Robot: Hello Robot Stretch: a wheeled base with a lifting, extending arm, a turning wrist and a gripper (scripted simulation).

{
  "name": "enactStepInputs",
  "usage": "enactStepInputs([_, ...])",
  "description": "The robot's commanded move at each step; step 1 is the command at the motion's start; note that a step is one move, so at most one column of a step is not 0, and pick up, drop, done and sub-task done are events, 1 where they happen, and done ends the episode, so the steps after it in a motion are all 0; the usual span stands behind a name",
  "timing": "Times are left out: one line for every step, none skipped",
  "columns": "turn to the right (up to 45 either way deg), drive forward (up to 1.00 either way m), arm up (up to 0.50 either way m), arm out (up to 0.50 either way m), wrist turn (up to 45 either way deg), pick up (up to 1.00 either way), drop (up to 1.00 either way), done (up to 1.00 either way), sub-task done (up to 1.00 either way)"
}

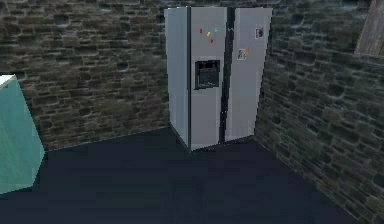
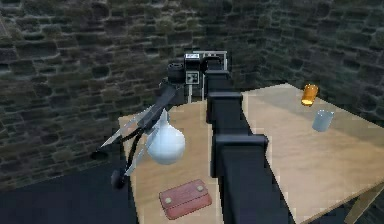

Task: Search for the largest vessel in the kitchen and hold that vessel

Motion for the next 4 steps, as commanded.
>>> enactStepInputs([0.0, 0.0, 0.0, 0.0, 45.0, 0.0, 0.0, 0.0, 0.0])
enactStepInputs([0.0, 0.0, 0.0, 0.0, 45.0, 0.0, 0.0, 0.0, 0.0])
enactStepInputs([0.0, 0.0, 0.0, 0.0, 18.0, 0.0, 0.0, 0.0, 0.0])
enactStepInputs([0.0, 0.0, -0.28, 0.0, 0.0, 0.0, 0.0, 0.0, 0.0])
